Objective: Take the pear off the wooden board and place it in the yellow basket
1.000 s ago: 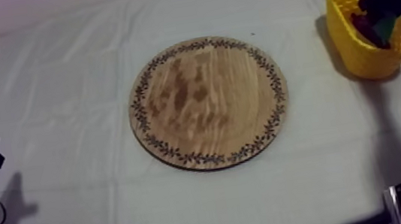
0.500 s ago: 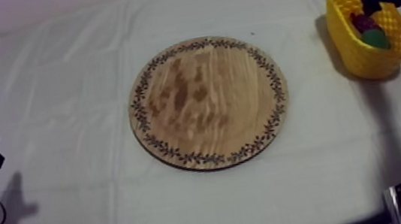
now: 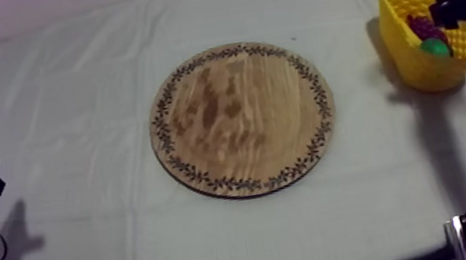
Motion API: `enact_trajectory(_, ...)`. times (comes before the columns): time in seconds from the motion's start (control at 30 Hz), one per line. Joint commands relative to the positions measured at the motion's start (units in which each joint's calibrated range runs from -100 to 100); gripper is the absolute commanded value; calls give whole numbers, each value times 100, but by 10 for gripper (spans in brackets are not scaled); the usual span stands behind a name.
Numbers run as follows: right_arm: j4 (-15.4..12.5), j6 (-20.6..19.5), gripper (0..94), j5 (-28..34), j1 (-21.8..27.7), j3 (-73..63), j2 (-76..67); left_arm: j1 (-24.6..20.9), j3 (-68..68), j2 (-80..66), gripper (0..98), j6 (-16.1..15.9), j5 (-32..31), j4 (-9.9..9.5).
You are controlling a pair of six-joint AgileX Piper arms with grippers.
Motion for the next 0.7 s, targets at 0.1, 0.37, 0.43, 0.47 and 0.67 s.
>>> enact_trajectory(0.1, 146, -267, 482, -514, -110, 1173, -1611, 0, 0, 0, 1, 1, -1, 0)
enact_trajectory(0.37, -149, 31, 434, -992, -168, 2585, -3755, 0, 0, 0, 1, 1, -1, 0)
enact_trajectory(0.43, -416, 296, 417, -1034, -124, 2878, -4276, 0, 0, 0, 1, 1, -1, 0)
enact_trajectory(0.47, -530, 406, 409, -1041, -108, 3025, -4534, 0, 0, 0, 1, 1, -1, 0)
enact_trajectory(0.67, -1046, 895, 371, -893, -83, 3801, -5965, 0, 0, 0, 1, 1, -1, 0)
